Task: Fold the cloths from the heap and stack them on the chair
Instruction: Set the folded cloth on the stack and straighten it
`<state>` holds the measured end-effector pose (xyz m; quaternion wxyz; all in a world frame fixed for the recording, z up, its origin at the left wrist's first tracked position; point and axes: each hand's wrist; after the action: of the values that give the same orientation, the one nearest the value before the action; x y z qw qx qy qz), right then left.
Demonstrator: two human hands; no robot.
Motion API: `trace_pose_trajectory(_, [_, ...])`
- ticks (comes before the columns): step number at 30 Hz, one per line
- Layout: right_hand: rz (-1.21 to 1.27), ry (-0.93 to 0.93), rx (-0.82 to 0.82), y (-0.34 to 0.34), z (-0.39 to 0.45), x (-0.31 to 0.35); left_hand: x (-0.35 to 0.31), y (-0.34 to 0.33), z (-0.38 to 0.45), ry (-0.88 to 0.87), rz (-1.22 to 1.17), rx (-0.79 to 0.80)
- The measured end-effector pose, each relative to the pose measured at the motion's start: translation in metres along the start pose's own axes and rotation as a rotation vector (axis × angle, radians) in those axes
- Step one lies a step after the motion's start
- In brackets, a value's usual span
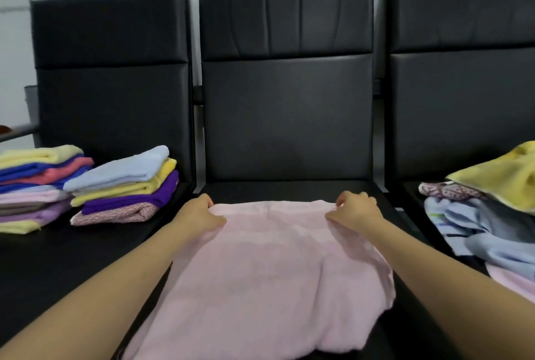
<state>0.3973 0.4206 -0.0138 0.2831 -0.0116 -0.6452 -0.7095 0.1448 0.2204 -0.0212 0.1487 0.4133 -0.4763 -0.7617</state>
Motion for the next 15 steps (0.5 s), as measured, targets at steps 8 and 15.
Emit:
trace_pose_trajectory(8, [0.042,0.055,-0.019,0.0,0.003,-0.004,-0.001,0.015,0.001,-0.048,-0.25,-0.191])
trace_pose_trajectory(15, [-0.087,0.115,-0.091,-0.008,0.014,-0.018,-0.01,-0.022,0.027,-0.018,-0.092,0.018])
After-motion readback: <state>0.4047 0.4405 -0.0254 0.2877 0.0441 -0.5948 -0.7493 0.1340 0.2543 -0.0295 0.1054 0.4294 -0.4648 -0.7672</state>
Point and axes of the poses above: each hand's wrist, its own z-axis towards the middle knuckle, its own y-axis out of the back of the hand, x = y × z, and after that the axes turned 11 degrees about -x, right-handed
